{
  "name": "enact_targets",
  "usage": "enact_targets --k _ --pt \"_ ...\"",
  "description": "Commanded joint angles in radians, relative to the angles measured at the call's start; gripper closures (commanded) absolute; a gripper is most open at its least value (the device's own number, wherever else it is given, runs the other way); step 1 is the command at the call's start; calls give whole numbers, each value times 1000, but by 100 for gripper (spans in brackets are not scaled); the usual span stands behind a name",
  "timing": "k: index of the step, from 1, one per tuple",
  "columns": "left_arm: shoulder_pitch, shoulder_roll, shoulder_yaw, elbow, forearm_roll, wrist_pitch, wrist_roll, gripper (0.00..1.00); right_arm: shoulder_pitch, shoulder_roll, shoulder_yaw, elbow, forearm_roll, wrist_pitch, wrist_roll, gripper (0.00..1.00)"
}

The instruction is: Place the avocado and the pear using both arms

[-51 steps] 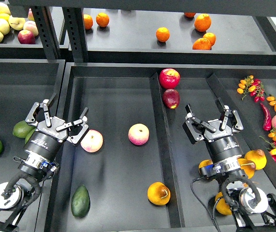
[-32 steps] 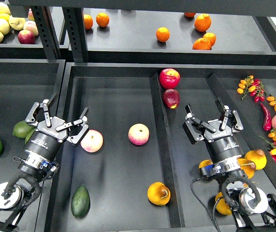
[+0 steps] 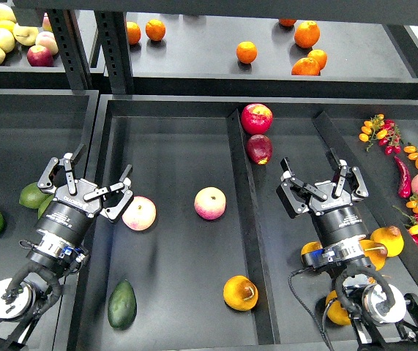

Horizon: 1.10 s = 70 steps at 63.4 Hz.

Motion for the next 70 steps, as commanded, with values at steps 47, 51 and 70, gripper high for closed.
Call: enact_targets --k 47,51,70 --pt "2 0 0 -1 -56 0 -41 1 0 0 2 2 2 4 0 0" --pt "2 0 0 -1 -56 0 -41 1 0 0 2 2 2 4 0 0" --pt "2 0 0 -1 -56 0 -41 1 0 0 2 2 2 4 0 0"
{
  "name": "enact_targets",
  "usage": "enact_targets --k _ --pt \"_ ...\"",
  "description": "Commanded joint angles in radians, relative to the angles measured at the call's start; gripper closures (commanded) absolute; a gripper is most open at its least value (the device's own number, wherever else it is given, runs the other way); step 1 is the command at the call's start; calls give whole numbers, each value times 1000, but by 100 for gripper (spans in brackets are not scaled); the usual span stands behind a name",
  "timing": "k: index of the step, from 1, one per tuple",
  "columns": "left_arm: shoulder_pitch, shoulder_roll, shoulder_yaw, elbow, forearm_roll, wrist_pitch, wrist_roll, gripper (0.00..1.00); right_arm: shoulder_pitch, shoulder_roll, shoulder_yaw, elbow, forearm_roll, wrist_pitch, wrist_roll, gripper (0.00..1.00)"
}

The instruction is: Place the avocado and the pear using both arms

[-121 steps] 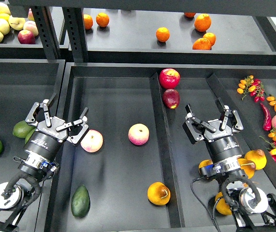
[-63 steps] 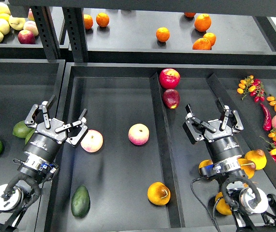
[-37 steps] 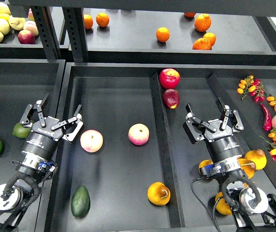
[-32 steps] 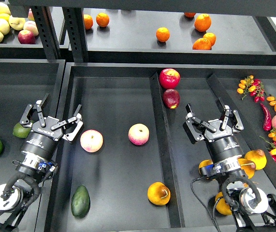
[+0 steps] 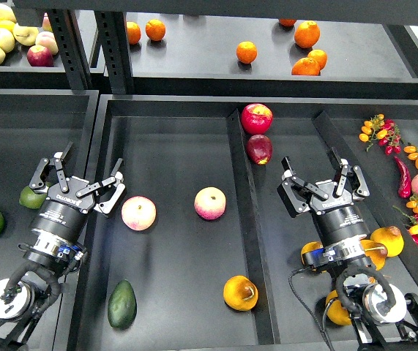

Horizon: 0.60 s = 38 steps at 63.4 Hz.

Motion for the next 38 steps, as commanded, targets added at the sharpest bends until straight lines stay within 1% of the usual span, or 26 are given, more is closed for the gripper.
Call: enact_targets --k 1,38 --pt "0 0 0 -1 0 0 0 1 0 0 0 0 0 2 0 0" --pt "0 0 0 -1 -1 0 0 1 0 0 0 0 0 3 0 0"
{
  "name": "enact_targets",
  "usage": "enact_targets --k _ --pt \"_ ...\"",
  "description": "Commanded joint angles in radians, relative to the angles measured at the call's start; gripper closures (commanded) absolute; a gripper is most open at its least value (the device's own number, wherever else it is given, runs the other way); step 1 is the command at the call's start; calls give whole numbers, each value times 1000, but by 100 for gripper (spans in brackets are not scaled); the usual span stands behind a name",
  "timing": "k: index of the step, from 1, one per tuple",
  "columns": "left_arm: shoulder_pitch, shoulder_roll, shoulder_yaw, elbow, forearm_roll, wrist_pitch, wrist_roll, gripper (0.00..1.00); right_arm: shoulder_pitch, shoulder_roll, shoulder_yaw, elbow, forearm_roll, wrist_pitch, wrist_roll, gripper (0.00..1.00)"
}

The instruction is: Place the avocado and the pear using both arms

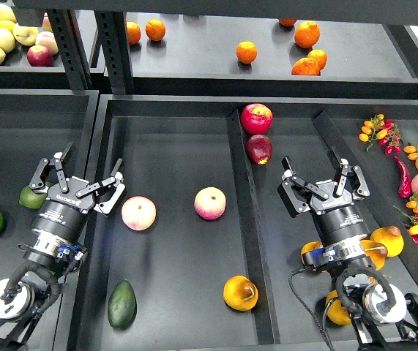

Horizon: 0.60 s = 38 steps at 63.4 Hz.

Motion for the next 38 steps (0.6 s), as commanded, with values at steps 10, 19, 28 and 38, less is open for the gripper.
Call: enact_targets --k 10,19,28,38 --pt "0 0 0 0 0 0 -1 1 0 0 0 0 0 0 0 0" --pt "0 0 0 0 1 0 1 1 0 0 0 0 -1 0 0 0" --pt "0 0 0 0 0 0 -1 1 0 0 0 -2 -1 -1 0 0" --pt "0 0 0 0 1 0 -1 1 -2 0 0 0 0 0 0 0"
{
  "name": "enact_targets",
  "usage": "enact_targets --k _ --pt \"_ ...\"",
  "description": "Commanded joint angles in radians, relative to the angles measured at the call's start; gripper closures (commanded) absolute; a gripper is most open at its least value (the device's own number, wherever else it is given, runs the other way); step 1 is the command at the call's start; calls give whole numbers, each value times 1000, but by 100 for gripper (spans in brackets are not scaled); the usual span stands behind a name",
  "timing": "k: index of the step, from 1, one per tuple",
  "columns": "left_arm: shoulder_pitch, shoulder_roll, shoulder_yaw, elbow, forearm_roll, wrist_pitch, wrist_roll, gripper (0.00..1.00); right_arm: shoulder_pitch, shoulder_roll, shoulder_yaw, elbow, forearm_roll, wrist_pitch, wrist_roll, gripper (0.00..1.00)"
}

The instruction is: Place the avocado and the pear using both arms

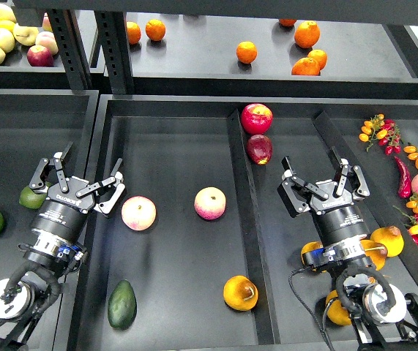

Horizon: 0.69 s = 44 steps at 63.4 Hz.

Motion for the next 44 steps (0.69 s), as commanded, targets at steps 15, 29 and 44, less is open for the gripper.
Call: enact_targets --k 15,29,44 --pt "0 0 0 0 1 0 -1 1 -2 0 0 -1 -1 0 0 0" --pt "-2 0 2 -3 -1 0 -7 1 -2 0 3 3 1 52 2 0" --pt "-2 0 -1 -12 -1 0 -7 1 -2 0 5 2 1 51 2 0"
